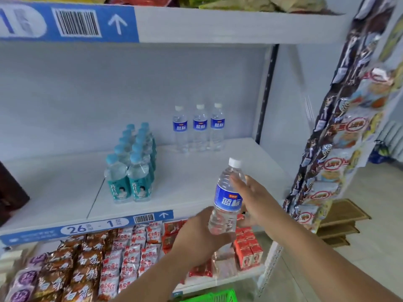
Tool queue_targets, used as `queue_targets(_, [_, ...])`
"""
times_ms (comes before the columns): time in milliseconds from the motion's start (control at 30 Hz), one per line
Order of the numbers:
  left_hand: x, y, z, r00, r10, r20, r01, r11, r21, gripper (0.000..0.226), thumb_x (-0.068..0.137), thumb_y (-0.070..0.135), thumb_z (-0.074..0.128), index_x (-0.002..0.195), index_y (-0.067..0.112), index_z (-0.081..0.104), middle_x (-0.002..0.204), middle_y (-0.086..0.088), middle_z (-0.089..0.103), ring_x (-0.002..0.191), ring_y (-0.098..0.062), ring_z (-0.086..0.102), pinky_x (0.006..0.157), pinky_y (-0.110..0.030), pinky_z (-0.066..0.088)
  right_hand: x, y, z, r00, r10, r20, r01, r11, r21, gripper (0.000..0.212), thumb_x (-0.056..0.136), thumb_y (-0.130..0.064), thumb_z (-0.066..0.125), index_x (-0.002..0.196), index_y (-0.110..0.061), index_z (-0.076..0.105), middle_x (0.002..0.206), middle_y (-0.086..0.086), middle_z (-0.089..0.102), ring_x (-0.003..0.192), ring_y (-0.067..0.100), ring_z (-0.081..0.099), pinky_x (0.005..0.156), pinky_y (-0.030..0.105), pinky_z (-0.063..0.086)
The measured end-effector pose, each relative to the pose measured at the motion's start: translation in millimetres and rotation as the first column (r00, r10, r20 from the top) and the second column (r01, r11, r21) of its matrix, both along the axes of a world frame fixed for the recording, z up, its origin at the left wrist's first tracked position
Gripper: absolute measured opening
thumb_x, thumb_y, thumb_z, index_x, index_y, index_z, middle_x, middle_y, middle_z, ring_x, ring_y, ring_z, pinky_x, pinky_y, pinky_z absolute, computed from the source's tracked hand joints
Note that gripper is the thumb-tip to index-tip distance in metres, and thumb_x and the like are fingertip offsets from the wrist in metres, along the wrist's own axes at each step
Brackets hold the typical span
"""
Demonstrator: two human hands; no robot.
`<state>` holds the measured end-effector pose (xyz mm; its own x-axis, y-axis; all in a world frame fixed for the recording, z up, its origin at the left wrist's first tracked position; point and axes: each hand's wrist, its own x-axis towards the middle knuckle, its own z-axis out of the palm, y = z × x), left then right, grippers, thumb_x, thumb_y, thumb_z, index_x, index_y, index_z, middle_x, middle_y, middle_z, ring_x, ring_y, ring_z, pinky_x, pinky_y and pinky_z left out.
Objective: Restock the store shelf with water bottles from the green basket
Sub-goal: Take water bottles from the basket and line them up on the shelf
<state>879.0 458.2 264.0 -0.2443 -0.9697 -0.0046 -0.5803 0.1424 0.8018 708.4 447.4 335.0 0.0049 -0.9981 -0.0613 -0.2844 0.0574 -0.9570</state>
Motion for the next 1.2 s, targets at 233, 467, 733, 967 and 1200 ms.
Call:
queue_targets(233, [-61.1,-109.7,9.3,0.996,0.086,0.018,-0.085,0.995,-0.046,0.06,0.068,0.06,0.079,0.122,0.045,0.056,0.107,0.021,0.071,0.092,-0.002,0.067,0.084,-0.032,0.059,-48.1,-97.0,25.6,1.0,0.024,0.012,-0.025,0.999,0.045,0.056,0.087,-0.076,0.049,0.129,-0.04,0.053,0.124,-0.011,0.066,0.111,0.014,0.066,0.097,0.055,0.056])
queue_targets(467, [-116.7,-216.8,-1.7,0.979,0.192,-0.071,-0.194,0.981,-0.023,0.057,0.072,0.053,0.082,0.122,0.043,0.056,0.108,0.02,0.07,0.095,-0.007,0.067,0.084,-0.032,0.058,-79.3,-207.7,23.7,0.996,-0.038,0.083,0.027,0.99,0.135,0.055,0.087,-0.068,0.059,0.13,-0.034,0.053,0.133,-0.009,0.058,0.119,0.02,0.059,0.091,0.06,0.055])
queue_targets(733, [-152.2,-296.6,-9.6,0.973,0.216,-0.077,-0.218,0.976,-0.007,0.063,0.081,0.047,0.077,0.136,0.04,0.048,0.124,0.015,0.067,0.108,-0.014,0.064,0.08,-0.027,0.05,-101.2,-292.6,16.5,0.981,-0.116,0.153,0.094,0.985,0.146,0.045,0.088,-0.066,0.063,0.123,-0.04,0.051,0.126,-0.007,0.057,0.115,0.023,0.059,0.096,0.064,0.049])
queue_targets(967, [-171.4,-354.4,-9.5,0.964,0.256,-0.067,-0.256,0.967,0.009,0.055,0.086,0.039,0.075,0.134,0.037,0.048,0.122,0.011,0.067,0.104,-0.017,0.066,0.091,-0.039,0.058,-105.9,-350.9,17.2,0.975,-0.16,0.151,0.139,0.98,0.144,0.044,0.088,-0.065,0.063,0.121,-0.038,0.049,0.122,-0.003,0.057,0.111,0.026,0.058,0.094,0.062,0.05])
queue_targets(1200, [-186.3,-398.9,-8.1,0.96,0.279,-0.029,-0.28,0.96,-0.017,0.044,0.087,0.031,0.077,0.125,0.028,0.055,0.116,0.009,0.069,0.096,-0.014,0.067,0.084,-0.033,0.058,-112.8,-389.8,14.8,0.983,-0.162,0.084,0.156,0.985,0.067,0.054,0.092,-0.063,0.059,0.134,-0.03,0.049,0.124,-0.003,0.057,0.112,0.025,0.058,0.085,0.051,0.051])
